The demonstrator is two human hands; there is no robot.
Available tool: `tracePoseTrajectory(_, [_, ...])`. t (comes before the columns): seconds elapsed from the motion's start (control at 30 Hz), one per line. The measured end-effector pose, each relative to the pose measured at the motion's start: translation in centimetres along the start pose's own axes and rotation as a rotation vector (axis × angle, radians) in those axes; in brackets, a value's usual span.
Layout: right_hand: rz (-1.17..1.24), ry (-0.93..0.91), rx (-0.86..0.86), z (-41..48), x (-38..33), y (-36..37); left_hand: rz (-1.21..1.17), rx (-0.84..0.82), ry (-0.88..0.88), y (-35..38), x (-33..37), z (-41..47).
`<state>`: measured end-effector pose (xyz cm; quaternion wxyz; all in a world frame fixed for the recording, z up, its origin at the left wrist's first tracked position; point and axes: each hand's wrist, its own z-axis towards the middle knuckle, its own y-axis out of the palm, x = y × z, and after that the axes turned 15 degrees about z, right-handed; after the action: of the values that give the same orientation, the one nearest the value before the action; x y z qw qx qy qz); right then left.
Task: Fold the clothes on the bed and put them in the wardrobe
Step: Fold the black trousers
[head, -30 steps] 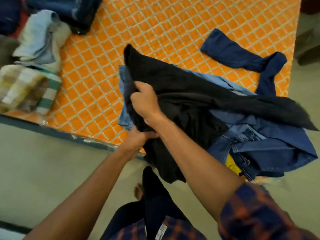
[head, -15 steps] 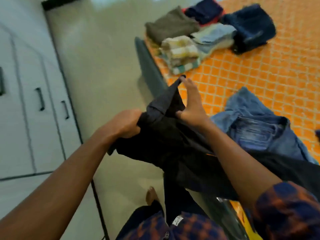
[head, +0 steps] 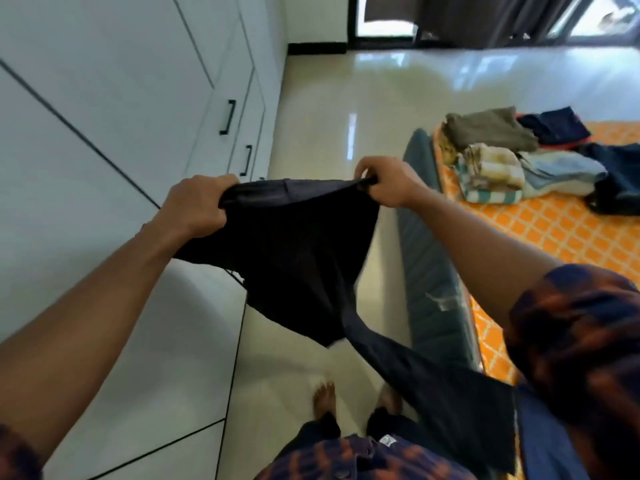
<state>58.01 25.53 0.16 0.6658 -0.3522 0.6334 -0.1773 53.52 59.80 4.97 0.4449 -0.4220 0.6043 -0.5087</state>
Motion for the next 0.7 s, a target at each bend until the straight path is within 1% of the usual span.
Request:
tracePoseTrajectory(0.1, [0.023, -0.099, 0.001, 1.3, -1.6, -2.4, 0.017, 0.069, -0.041, 0.1, -2.3, -1.8])
tracePoseTrajectory(0.17, [0.105, -0.117, 0.001, 1.5, -2.4, -3.8, -0.012, 0.110, -0.068, 0.0, -3.3, -2.7])
tracePoseTrajectory(0.3, [0.529, 0.014, 0.000, 0.0, -1.7, -5.1, -0.053, 0.147, -0.083, -0.2, -3.9, -4.0])
tracePoseTrajectory(0.33, [0.647, 0.049, -0.006, -0.6, -1.2, -5.2, -0.102, 0.133, -0.087, -0.1, -3.7, -4.4])
tracePoseTrajectory(0.4, [0.837, 0.110, 0.050, -2.2, 0.0, -5.2, -0.238, 0.064, -0.096, 0.3, -3.2, -5.4])
tracePoseTrajectory(0.47, [0.967, 0.180, 0.088, -3.5, 1.4, -5.3, -0.344, -0.018, -0.117, 0.9, -2.4, -6.4])
tracePoseTrajectory(0.53, [1.046, 0.210, 0.083, -4.7, 2.8, -5.1, -0.358, -0.066, -0.077, 1.3, -1.3, -7.4])
tracePoseTrajectory(0.6, [1.121, 0.260, 0.029, -6.5, 3.3, -5.4, -0.390, -0.080, -0.065, 1.1, -0.6, -8.1])
tracePoseTrajectory(0.67, [1.179, 0.334, -0.062, -8.5, 3.8, -6.5, -0.554, -0.124, -0.094, -0.3, -0.9, -8.5])
tracePoseTrajectory(0.7, [1.209, 0.383, -0.092, -9.5, 4.2, -7.2, -0.673, -0.179, -0.078, -1.4, -1.2, -8.6])
